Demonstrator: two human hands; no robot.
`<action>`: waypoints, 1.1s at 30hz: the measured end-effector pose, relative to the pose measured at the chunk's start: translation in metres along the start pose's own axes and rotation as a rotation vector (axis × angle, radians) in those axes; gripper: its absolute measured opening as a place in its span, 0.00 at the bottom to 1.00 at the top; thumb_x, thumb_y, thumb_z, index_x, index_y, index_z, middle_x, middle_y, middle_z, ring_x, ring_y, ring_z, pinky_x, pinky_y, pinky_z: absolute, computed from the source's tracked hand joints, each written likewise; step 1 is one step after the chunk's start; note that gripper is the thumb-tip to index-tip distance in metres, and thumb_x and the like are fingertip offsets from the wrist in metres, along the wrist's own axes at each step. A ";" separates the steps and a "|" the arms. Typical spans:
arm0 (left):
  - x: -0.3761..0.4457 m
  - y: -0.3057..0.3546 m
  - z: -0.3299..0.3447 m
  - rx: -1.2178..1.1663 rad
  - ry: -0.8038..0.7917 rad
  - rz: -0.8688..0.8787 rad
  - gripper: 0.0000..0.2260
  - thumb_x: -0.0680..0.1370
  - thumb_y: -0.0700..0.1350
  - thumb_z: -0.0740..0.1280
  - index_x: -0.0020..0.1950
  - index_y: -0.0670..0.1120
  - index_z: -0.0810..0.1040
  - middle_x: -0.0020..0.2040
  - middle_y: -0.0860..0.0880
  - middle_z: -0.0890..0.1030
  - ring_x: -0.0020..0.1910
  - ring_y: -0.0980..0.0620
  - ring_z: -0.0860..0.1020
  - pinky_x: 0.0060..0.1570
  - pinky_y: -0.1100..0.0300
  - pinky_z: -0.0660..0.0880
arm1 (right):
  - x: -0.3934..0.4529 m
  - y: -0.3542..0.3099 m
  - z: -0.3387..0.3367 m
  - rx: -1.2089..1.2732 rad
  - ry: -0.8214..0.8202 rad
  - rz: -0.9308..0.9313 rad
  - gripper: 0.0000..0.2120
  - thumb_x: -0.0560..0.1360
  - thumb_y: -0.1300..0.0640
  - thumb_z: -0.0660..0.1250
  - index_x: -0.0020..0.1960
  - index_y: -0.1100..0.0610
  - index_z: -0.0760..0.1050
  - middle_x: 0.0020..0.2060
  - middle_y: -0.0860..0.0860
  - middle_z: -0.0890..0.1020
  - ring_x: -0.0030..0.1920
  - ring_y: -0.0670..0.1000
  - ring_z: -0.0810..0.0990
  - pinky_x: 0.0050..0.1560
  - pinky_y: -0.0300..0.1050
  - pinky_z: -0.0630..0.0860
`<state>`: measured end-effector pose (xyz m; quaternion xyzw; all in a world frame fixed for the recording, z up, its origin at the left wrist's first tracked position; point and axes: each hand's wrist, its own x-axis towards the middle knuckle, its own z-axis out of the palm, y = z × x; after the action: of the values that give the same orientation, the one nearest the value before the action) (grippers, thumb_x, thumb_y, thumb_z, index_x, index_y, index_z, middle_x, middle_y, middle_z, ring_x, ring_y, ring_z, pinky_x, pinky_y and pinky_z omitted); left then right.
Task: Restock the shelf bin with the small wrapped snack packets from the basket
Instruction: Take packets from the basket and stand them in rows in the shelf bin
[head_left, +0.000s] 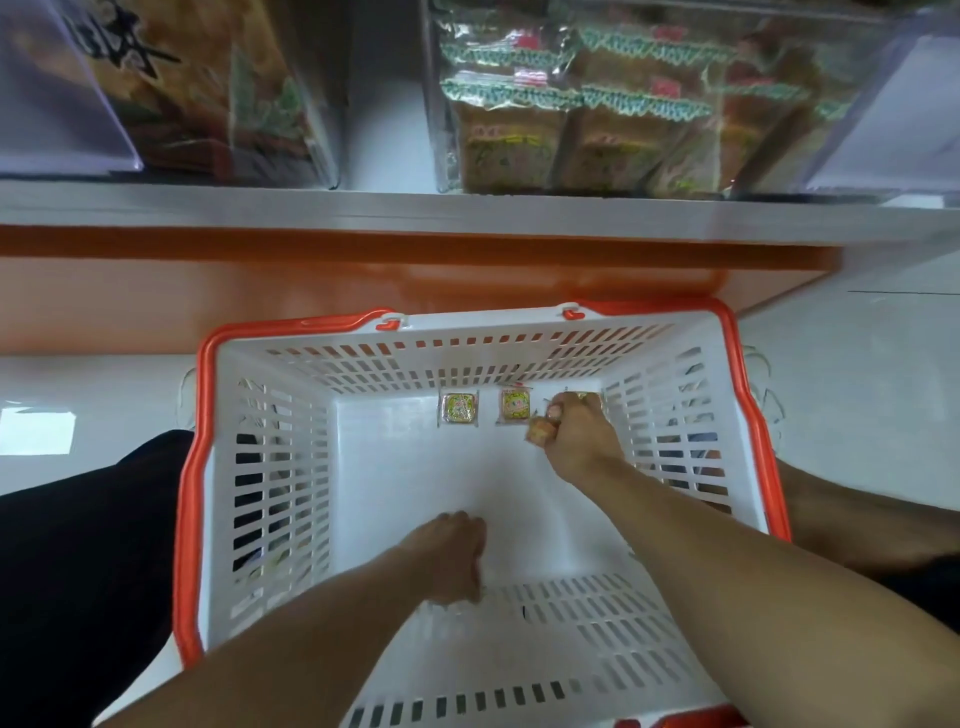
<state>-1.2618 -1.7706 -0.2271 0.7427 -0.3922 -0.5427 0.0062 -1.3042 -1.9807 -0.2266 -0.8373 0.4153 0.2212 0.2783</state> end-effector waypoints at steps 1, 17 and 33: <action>0.000 0.000 -0.001 -0.046 -0.021 -0.040 0.19 0.71 0.46 0.76 0.59 0.46 0.75 0.57 0.47 0.81 0.54 0.46 0.80 0.47 0.56 0.76 | -0.002 0.001 0.001 -0.067 0.030 -0.027 0.13 0.77 0.55 0.67 0.61 0.54 0.73 0.61 0.55 0.71 0.55 0.57 0.75 0.51 0.46 0.73; 0.016 -0.008 -0.036 -0.255 0.292 -0.085 0.24 0.76 0.48 0.70 0.71 0.53 0.68 0.51 0.50 0.85 0.48 0.48 0.83 0.48 0.54 0.80 | -0.004 0.011 0.000 0.040 0.015 -0.057 0.17 0.74 0.52 0.71 0.58 0.56 0.71 0.56 0.54 0.73 0.59 0.58 0.68 0.54 0.51 0.72; 0.045 -0.010 -0.078 -0.039 0.427 -0.308 0.24 0.77 0.42 0.71 0.71 0.45 0.69 0.73 0.40 0.63 0.60 0.40 0.78 0.60 0.48 0.79 | 0.003 -0.010 0.014 0.253 -0.327 -0.064 0.51 0.62 0.61 0.79 0.76 0.37 0.57 0.60 0.53 0.63 0.52 0.62 0.76 0.43 0.55 0.83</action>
<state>-1.1884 -1.8227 -0.2356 0.8911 -0.2538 -0.3757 0.0201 -1.2959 -1.9681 -0.2360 -0.7614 0.3624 0.2912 0.4518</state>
